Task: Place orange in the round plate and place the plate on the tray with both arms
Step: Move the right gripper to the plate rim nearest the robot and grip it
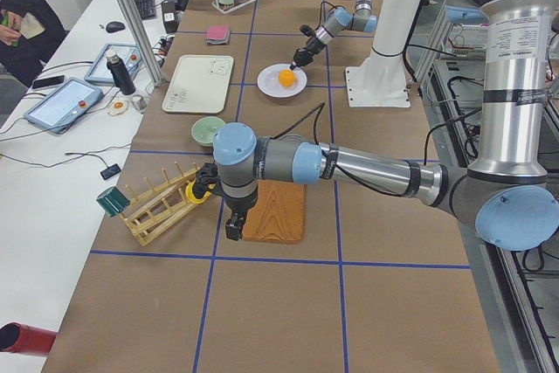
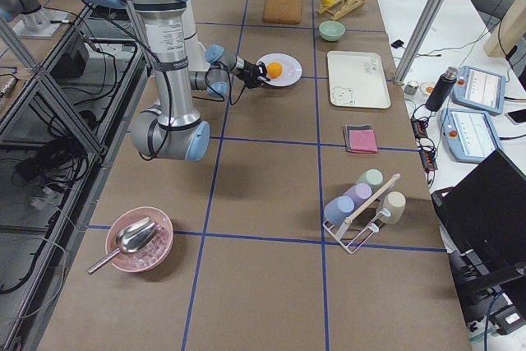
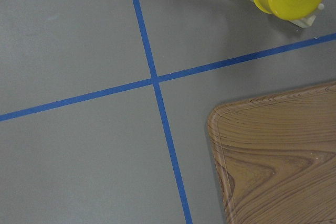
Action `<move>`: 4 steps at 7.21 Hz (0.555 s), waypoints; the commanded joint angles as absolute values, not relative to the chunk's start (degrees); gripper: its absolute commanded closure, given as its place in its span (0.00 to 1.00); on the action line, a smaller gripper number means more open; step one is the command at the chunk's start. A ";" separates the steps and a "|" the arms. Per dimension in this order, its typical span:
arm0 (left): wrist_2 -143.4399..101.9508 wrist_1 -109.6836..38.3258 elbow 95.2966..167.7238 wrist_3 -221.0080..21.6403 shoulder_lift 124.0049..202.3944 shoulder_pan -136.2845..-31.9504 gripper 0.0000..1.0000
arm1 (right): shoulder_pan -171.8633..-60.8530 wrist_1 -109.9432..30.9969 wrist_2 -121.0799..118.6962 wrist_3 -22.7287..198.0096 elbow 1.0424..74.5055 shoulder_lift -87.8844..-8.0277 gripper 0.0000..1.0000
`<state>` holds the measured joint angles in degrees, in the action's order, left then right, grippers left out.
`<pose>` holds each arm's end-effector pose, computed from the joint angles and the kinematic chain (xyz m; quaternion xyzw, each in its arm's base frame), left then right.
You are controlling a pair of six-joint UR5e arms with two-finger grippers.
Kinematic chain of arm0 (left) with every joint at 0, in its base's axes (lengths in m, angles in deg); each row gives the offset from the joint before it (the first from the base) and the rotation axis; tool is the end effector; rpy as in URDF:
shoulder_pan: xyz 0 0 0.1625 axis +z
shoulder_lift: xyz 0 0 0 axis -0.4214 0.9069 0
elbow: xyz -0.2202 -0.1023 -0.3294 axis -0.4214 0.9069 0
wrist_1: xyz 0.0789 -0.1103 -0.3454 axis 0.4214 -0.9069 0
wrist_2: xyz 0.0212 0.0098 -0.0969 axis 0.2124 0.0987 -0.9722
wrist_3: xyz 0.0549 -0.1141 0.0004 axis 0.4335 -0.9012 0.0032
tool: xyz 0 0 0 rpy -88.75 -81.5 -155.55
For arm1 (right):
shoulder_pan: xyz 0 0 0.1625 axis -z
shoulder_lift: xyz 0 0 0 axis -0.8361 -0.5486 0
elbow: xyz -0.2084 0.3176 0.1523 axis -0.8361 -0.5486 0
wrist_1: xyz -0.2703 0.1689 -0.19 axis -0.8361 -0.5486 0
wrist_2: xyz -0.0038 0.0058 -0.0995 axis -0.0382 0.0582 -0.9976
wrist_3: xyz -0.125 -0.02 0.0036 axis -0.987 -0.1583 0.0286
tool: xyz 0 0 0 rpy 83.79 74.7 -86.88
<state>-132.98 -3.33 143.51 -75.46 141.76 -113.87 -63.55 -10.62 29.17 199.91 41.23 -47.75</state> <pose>-0.0377 -0.4347 0.5870 0.0682 0.3684 0.1016 0.9216 -0.5537 -0.2766 0.3338 0.1014 -0.5874 0.4671 0.6531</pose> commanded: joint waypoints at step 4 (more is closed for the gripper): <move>-132.98 -3.25 143.81 -75.46 141.76 -113.87 0.01 | -64.64 2.78 23.71 202.18 41.37 -47.93 1.00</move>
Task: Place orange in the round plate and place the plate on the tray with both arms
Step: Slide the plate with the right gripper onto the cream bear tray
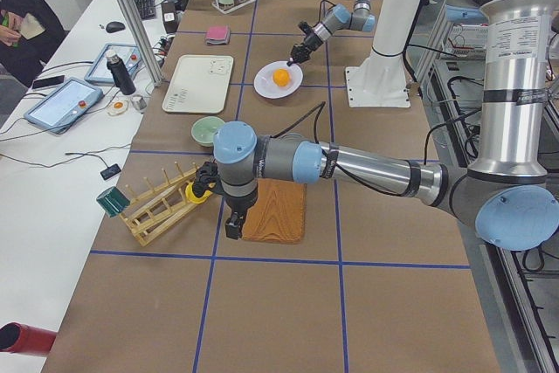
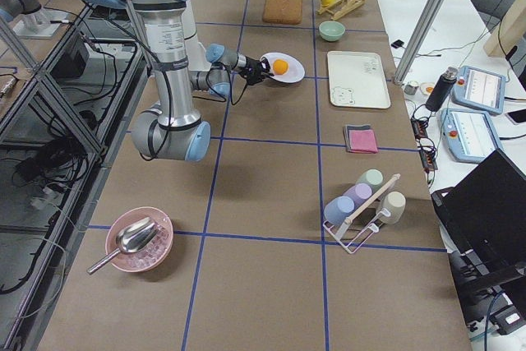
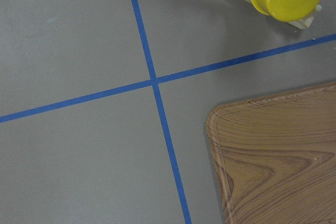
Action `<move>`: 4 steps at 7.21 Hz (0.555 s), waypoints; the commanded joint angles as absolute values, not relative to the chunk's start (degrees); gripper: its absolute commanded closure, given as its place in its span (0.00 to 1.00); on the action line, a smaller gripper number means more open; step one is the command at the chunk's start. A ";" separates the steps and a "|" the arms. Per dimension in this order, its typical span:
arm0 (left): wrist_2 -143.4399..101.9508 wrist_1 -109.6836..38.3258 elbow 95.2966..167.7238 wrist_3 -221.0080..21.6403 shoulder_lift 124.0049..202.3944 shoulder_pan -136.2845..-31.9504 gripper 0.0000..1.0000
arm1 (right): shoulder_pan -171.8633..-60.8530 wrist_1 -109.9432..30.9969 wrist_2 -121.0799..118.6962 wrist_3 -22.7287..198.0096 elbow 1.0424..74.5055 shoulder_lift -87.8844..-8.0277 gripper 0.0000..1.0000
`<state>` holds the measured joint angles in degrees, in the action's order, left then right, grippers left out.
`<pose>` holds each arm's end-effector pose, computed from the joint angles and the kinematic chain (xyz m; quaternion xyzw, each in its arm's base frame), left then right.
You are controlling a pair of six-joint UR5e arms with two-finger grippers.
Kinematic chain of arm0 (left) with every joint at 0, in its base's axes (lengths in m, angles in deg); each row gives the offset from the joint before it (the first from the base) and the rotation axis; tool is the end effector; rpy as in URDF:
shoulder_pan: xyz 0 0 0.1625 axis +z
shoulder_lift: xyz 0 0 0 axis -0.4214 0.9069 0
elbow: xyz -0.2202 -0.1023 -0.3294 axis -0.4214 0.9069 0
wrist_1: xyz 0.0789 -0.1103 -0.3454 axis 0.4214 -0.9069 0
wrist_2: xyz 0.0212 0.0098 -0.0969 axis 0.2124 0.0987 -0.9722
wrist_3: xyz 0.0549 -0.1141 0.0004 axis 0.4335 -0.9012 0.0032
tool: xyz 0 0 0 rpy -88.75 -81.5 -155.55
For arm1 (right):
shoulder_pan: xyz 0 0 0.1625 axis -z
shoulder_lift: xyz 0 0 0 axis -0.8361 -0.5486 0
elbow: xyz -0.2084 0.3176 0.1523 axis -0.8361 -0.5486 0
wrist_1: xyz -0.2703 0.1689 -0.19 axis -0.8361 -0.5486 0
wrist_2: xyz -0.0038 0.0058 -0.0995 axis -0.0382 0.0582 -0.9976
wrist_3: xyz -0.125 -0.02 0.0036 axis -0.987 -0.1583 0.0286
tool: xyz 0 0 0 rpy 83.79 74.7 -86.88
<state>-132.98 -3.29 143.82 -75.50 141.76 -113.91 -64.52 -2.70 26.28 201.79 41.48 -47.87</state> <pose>-0.0380 -0.4347 0.5847 0.0704 0.3682 0.1018 0.9215 -0.5343 -0.2890 0.3147 0.0883 -0.6363 0.4941 0.5859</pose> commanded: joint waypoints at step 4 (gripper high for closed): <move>-133.42 -3.16 146.00 -75.55 140.09 -113.95 0.01 | -69.79 9.15 18.86 202.10 39.46 -45.23 1.00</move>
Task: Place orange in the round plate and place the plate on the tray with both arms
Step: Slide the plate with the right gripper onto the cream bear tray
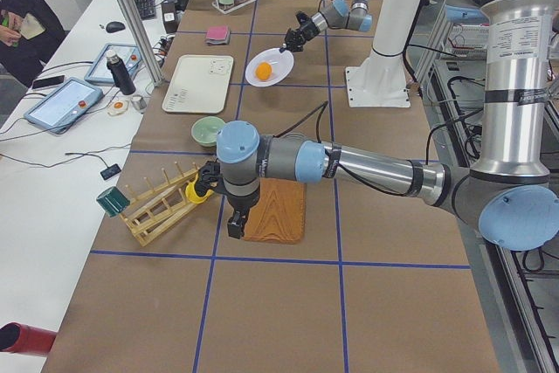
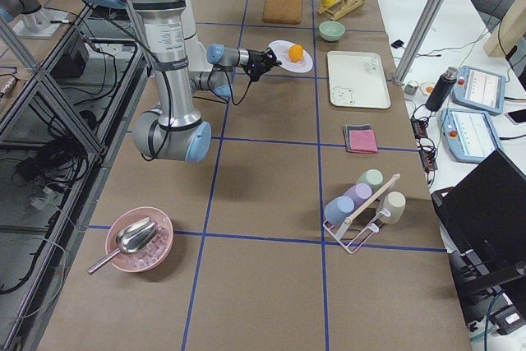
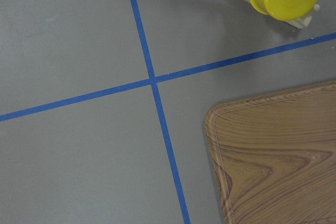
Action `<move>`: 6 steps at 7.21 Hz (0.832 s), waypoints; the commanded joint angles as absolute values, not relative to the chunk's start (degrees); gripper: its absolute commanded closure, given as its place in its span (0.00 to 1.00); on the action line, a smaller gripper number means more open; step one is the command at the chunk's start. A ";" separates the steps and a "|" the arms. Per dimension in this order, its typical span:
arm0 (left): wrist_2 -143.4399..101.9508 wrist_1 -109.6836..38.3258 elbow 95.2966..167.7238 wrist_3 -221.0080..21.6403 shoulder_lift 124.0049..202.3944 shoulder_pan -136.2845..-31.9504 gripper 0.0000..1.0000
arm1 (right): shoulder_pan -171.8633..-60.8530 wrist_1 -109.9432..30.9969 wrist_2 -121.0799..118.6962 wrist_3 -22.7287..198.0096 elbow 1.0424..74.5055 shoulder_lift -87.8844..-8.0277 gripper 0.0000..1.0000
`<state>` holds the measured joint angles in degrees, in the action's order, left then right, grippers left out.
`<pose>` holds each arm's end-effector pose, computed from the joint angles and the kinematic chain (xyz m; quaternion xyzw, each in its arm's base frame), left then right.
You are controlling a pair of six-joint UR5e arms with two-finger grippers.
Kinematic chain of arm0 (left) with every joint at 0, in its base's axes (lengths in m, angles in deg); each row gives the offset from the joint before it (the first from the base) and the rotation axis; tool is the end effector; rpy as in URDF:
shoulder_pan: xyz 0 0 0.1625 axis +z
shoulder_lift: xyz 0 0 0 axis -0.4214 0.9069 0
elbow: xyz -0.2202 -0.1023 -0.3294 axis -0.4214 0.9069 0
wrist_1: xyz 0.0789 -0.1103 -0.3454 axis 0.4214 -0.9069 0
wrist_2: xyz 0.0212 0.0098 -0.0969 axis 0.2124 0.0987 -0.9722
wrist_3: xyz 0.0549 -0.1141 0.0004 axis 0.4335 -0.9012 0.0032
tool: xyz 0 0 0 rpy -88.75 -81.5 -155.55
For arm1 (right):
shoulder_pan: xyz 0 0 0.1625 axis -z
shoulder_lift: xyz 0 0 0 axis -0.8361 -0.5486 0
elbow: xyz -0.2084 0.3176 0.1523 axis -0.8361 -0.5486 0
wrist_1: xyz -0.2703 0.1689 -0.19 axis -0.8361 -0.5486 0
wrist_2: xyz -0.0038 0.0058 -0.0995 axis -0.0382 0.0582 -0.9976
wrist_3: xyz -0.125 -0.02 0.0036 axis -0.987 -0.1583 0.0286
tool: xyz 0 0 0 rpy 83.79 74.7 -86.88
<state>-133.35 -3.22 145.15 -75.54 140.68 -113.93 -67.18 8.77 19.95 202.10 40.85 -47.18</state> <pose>-0.0377 -0.4269 0.5820 0.0719 0.3710 0.1019 0.9202 -0.4964 -0.3195 0.2904 0.1002 -0.6932 0.5310 0.4770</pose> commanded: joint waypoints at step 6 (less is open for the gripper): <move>-133.33 -3.25 146.89 -75.64 137.72 -113.96 0.01 | -87.22 -7.09 28.87 211.22 10.32 -22.75 1.00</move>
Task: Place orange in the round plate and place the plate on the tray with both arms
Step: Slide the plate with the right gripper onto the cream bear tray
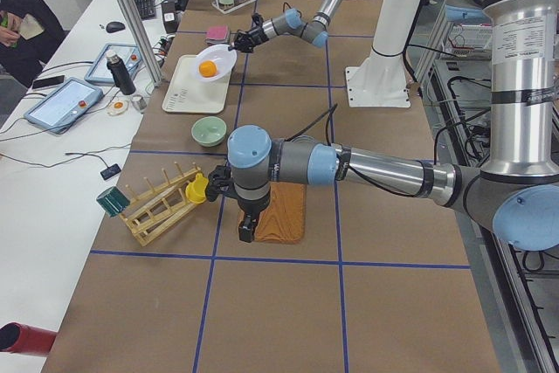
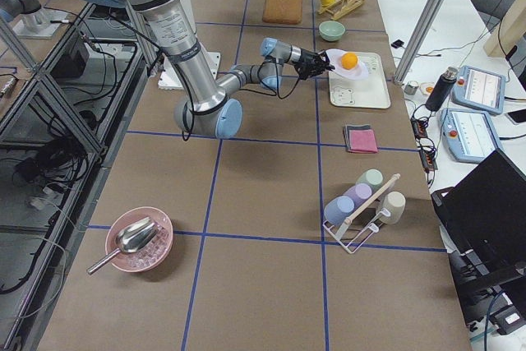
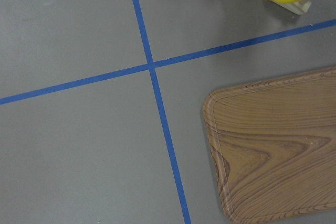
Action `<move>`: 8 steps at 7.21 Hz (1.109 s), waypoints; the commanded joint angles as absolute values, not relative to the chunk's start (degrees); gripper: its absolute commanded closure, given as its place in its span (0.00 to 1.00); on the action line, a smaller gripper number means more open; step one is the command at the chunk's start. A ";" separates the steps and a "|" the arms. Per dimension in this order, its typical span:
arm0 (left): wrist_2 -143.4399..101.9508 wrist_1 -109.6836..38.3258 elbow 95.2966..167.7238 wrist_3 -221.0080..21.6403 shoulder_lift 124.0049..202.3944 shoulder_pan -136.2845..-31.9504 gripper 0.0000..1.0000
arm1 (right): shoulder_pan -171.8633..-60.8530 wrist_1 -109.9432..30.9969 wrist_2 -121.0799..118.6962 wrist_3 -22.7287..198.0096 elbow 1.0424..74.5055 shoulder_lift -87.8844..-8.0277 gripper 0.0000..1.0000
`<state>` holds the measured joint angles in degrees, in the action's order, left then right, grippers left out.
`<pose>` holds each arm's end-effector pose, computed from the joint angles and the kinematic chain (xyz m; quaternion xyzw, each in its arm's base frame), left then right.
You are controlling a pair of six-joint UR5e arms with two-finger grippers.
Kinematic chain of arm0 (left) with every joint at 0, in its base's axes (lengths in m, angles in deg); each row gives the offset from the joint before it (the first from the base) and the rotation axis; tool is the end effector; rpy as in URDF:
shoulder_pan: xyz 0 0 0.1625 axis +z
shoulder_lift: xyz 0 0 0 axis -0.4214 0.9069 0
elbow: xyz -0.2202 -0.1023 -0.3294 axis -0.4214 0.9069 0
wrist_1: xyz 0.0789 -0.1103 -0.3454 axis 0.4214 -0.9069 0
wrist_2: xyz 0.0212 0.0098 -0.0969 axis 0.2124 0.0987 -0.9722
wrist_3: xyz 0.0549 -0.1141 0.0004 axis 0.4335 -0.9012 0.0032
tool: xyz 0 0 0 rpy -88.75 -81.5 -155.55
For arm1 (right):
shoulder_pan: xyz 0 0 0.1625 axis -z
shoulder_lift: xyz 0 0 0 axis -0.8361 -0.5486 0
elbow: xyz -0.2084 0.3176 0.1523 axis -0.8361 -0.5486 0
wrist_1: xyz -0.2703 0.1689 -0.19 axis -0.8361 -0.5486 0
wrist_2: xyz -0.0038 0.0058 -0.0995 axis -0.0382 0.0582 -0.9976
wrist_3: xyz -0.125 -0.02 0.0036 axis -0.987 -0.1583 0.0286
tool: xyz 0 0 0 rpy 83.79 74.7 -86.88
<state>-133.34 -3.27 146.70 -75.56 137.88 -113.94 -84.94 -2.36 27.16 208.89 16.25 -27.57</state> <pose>-0.0382 -0.4067 0.5901 0.0622 0.3718 0.0978 0.9210 -0.5270 -0.5237 0.2788 0.1687 -0.5941 0.6227 0.4805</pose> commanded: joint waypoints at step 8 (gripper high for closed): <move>-133.16 -3.16 147.50 -75.72 137.72 -113.96 0.01 | -86.17 -9.29 41.57 184.50 23.40 -30.93 0.00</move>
<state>-133.29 -3.22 147.56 -75.74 137.78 -113.96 -86.16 -7.91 36.69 193.46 16.50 -25.68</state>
